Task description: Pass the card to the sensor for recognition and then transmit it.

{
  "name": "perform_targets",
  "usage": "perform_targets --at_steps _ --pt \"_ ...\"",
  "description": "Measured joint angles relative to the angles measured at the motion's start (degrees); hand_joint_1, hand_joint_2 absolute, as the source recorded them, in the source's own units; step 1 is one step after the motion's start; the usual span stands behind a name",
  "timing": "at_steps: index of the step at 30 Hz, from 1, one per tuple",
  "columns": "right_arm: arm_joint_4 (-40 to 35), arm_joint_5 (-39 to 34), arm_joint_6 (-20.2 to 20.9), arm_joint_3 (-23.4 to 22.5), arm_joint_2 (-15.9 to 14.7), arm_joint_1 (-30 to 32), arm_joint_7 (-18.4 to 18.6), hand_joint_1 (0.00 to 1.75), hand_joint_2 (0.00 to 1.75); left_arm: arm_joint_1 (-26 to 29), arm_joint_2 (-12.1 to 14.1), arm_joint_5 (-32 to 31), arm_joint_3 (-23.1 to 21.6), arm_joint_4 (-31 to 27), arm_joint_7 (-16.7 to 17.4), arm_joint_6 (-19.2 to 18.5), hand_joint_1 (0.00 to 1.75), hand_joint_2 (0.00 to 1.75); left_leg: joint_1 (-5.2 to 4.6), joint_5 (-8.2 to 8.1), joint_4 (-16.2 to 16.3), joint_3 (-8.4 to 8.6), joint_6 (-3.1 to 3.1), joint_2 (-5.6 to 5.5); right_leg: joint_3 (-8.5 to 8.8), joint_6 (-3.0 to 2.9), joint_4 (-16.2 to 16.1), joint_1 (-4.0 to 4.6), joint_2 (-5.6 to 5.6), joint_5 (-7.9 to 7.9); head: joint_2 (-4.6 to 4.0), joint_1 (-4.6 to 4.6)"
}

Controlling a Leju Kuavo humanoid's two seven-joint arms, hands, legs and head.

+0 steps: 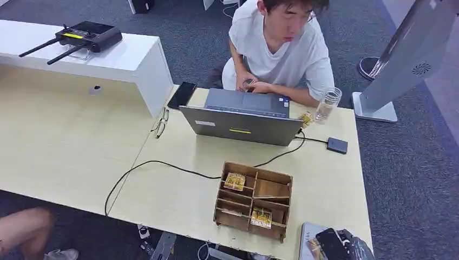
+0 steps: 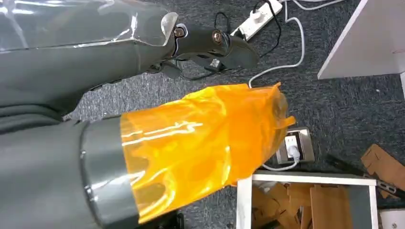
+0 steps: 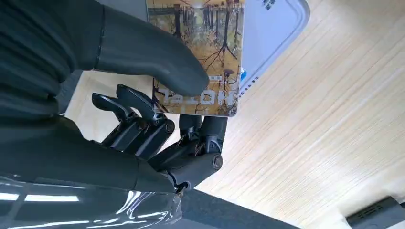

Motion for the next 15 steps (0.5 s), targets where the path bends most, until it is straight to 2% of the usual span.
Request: perform_targets --at_steps 15 --pt "0.8 0.0 -0.7 0.6 0.5 -0.4 -0.9 1.75 1.75 0.0 0.0 0.2 -0.6 0.0 0.0 0.0 0.00 0.00 0.00 0.01 0.0 0.04 0.00 -0.01 0.07 0.00 0.0 0.00 -0.02 0.01 0.00 0.02"
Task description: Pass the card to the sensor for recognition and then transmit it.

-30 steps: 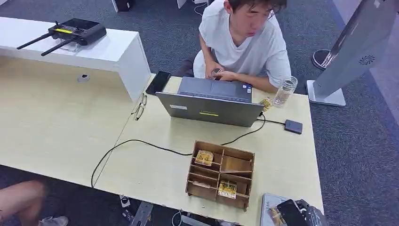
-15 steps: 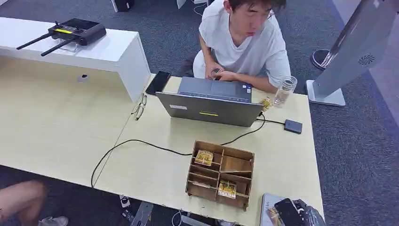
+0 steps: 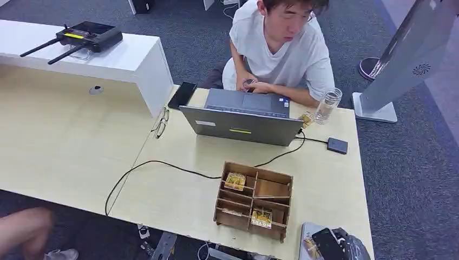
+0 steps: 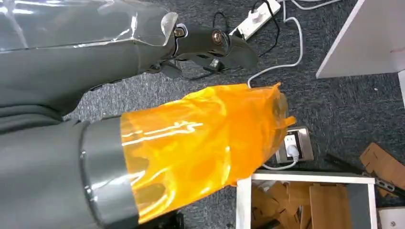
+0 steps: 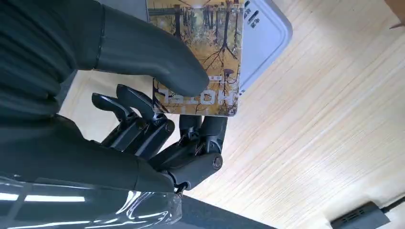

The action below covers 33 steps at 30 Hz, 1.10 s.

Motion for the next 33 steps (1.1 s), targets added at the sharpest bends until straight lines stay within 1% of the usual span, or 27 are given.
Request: perform_targets --at_steps 6,12,22,25,28,33 --pt "-0.3 0.5 -1.7 0.0 0.2 0.2 -1.4 1.75 1.75 0.0 0.0 0.8 -0.1 0.0 -0.3 0.1 0.00 0.00 0.00 0.00 0.0 0.00 0.00 0.00 0.00 0.00 0.0 0.00 0.00 0.00 0.00 0.00" --pt "-4.4 1.4 -3.0 -0.3 0.2 1.0 -4.6 1.75 1.75 0.3 0.1 2.3 -0.1 0.0 -1.6 0.6 0.00 0.00 0.00 0.00 0.0 0.00 0.00 0.00 0.00 0.00 0.0 0.00 0.00 0.00 0.00 0.00" --pt "-14.3 3.6 -5.6 -1.7 0.2 2.3 -12.5 1.75 1.75 1.0 0.1 4.3 0.9 0.0 -3.8 1.5 0.00 0.00 0.00 0.00 0.0 -0.02 0.00 0.00 -0.02 0.00 0.0 0.00 0.01 0.00 0.00 -0.02" --pt "-16.6 4.6 -6.0 -1.8 0.2 2.3 -14.2 1.75 1.75 1.1 0.1 4.6 1.2 0.0 -3.9 1.7 0.00 0.00 0.00 0.00 0.0 -0.02 0.00 -0.02 -0.01 0.00 0.0 0.00 -0.03 0.00 0.00 -0.02" --pt "-18.9 5.9 -8.3 -2.2 0.6 2.5 -18.0 1.75 1.75 1.3 0.1 4.9 1.4 0.0 -4.3 1.9 0.00 0.00 0.00 0.00 0.0 -0.01 0.00 -0.02 -0.01 0.00 0.0 0.00 -0.01 0.00 0.00 -0.02" --pt "-22.1 7.8 -11.3 -2.8 1.9 3.1 -22.7 1.75 1.75 1.5 0.1 5.3 1.9 0.0 -5.1 1.9 0.00 0.00 0.00 0.00 0.0 -0.02 0.00 -0.02 -0.02 0.00 0.0 0.00 -0.02 -0.01 0.00 -0.02"
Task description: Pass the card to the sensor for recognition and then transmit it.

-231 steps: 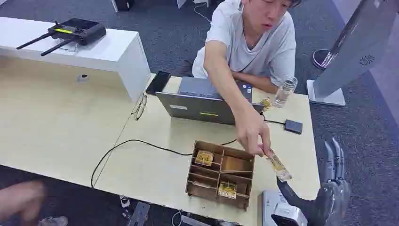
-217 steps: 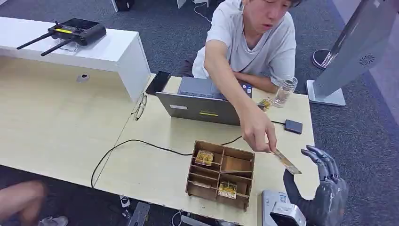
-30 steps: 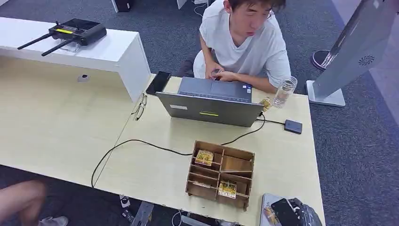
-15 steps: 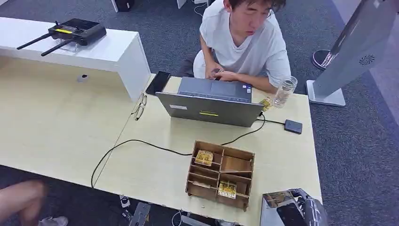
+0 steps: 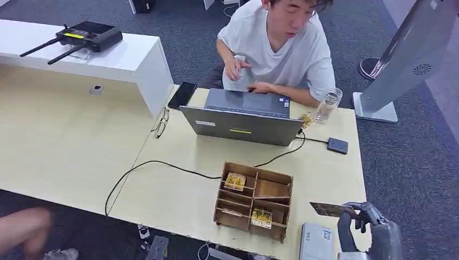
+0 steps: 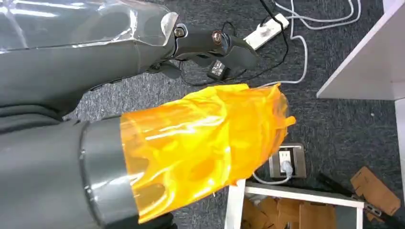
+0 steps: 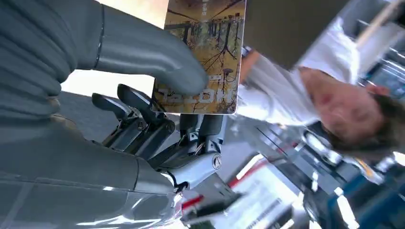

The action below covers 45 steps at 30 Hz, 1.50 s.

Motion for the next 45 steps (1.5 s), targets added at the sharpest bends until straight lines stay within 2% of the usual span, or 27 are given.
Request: perform_targets --at_steps 10,17,32,40,45 --pt "-4.7 4.4 -5.9 -0.9 3.6 0.1 -8.1 1.75 1.75 0.0 0.0 -0.7 0.4 0.0 0.0 0.0 0.00 0.00 0.00 0.00 0.0 0.01 0.00 0.00 0.00 0.00 0.0 0.00 0.01 0.00 0.00 0.02" --pt "-6.6 9.9 -6.0 -4.9 8.6 -0.2 -13.2 1.75 1.75 -0.4 0.0 -2.2 0.3 0.0 0.9 -0.5 0.00 0.00 0.00 0.01 0.0 0.01 0.00 0.01 0.01 0.00 0.0 0.00 0.01 0.00 0.00 0.00" --pt "-5.6 17.6 -6.0 -10.5 14.3 -3.8 -14.4 1.75 1.75 -1.4 0.0 -5.1 -2.1 0.0 2.7 -2.1 0.00 0.00 0.00 0.03 0.0 0.02 -0.03 0.00 0.01 0.00 0.0 0.00 0.01 0.00 0.00 0.00" --pt "-2.9 20.8 -6.0 -11.2 15.5 -5.7 -12.9 1.75 1.75 -1.5 0.0 -5.7 -3.1 0.0 3.1 -2.6 0.00 0.00 0.00 0.03 0.0 0.01 -0.03 0.00 0.02 0.00 0.0 0.00 -0.01 0.00 0.00 0.02" --pt "-0.3 23.8 -6.0 -11.4 16.0 -7.6 -10.1 1.75 1.75 -1.5 0.0 -6.6 -3.9 0.0 3.8 -3.1 0.00 0.00 0.00 0.08 0.0 0.01 0.00 -0.01 0.02 -0.02 0.0 0.00 -0.02 0.05 0.00 0.02"
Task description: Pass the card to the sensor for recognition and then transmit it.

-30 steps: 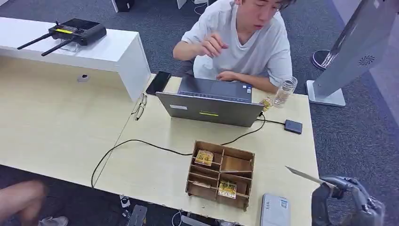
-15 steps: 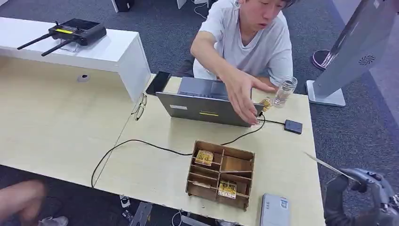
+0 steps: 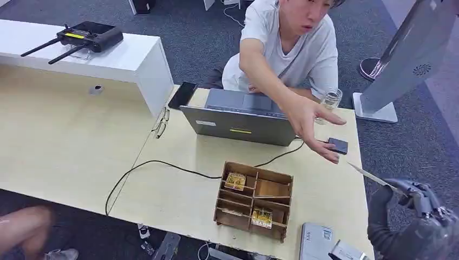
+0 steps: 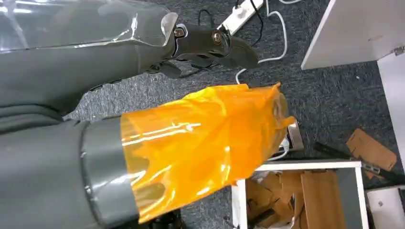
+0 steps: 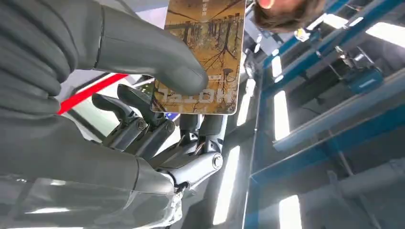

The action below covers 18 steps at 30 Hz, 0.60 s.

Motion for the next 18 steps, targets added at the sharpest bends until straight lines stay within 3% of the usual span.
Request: perform_targets --at_steps 7,18 --pt "5.7 -0.2 0.8 1.1 0.1 -4.4 4.2 1.75 1.75 0.0 0.0 -1.0 -1.3 0.0 1.5 -0.6 0.00 0.00 0.00 0.09 0.0 -0.01 0.01 -0.01 0.00 0.02 0.0 0.00 -0.03 0.08 0.00 -0.02" --pt "11.6 -0.4 2.2 5.1 0.2 -9.0 5.4 1.75 1.75 -0.1 0.0 -1.8 -2.6 0.0 2.5 -1.0 0.00 0.00 0.00 0.20 0.0 -0.02 -0.05 -0.08 -0.01 -0.01 0.0 0.00 -0.10 0.14 0.00 0.00"
